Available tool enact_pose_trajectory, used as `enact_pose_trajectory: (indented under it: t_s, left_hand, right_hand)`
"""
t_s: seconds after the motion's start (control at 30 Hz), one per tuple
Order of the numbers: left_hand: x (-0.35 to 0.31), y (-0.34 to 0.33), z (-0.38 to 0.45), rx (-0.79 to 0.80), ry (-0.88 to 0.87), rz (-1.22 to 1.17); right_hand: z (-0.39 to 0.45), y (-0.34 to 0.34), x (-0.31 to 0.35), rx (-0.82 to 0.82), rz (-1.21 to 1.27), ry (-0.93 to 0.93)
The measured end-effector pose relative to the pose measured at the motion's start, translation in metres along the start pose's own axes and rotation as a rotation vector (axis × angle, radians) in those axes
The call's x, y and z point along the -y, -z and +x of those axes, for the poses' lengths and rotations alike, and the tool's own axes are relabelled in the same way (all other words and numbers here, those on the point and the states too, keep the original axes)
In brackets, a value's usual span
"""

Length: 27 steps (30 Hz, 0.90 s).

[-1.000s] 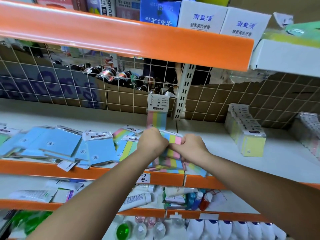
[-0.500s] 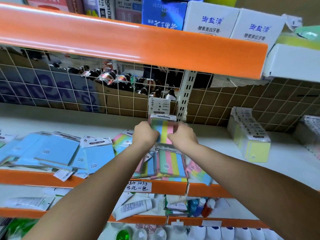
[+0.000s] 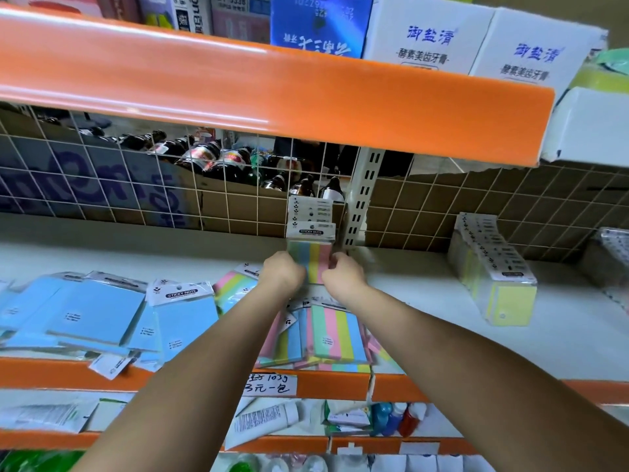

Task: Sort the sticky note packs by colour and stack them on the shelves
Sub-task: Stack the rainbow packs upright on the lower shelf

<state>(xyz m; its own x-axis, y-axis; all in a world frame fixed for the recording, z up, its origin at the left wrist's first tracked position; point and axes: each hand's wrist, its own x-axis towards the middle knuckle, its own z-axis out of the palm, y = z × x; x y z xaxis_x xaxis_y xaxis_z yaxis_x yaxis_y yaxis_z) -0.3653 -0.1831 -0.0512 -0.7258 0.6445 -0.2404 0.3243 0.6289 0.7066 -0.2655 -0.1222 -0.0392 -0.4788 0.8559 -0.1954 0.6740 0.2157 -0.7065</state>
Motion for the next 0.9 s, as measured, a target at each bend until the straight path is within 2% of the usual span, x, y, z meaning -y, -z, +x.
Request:
enact_pose_trajectory:
  t_s: [0.47,0.9]
  left_hand:
    - [-0.003,0.002,0.006,0.102,-0.051,0.145]
    - [-0.004,0.014,0.008,0.173,-0.028,0.177]
  right_hand:
    - [0.022,-0.015,-0.015,0.131,0.093,0.016]
    - [0.025,-0.008,-0.012,0.208,-0.011,-0.013]
